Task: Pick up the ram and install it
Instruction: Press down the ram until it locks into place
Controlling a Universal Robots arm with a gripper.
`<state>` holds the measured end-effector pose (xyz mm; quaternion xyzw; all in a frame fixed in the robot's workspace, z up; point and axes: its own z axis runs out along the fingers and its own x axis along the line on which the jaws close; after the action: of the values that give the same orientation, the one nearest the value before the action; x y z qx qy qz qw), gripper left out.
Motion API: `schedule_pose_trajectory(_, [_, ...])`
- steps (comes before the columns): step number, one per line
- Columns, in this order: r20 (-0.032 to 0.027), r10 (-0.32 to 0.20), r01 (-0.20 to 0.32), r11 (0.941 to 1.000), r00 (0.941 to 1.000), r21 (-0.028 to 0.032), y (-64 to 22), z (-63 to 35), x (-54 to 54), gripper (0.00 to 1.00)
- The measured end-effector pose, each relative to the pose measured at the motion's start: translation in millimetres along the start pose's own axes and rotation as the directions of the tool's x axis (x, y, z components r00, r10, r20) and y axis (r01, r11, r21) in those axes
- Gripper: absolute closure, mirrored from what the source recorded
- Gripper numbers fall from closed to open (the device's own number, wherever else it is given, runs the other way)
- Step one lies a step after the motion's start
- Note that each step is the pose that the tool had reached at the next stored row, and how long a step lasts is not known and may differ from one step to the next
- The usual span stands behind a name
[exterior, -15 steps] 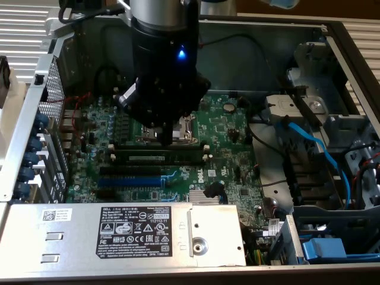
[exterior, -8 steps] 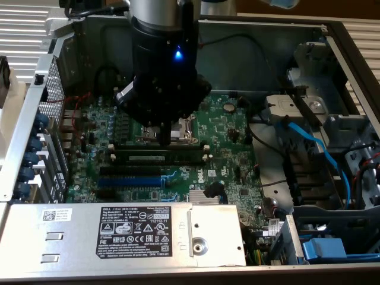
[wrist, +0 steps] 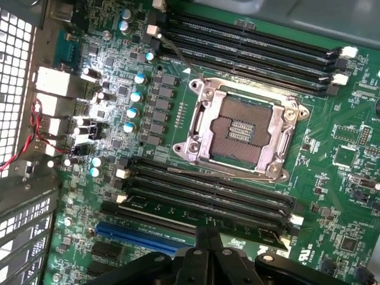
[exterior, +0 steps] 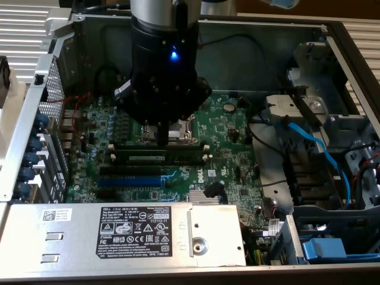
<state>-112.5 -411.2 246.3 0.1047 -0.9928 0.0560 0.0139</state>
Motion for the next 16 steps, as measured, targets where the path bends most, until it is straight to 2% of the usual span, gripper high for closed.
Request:
schedule_pose_trajectory(5, [-0.0075,0.072,-0.072,0.9974,0.9974,-0.0029,0.0,0.0,0.0,0.90])
schedule_pose_trajectory(11, [-0.0019,0.132,-0.132,0.9911,0.9912,-0.0128,0.0,0.0,0.0,0.90])
schedule_pose_trajectory(16, [-0.0047,0.189,-0.189,0.9818,0.9820,-0.0167,0.0,0.0,0.0,0.90])
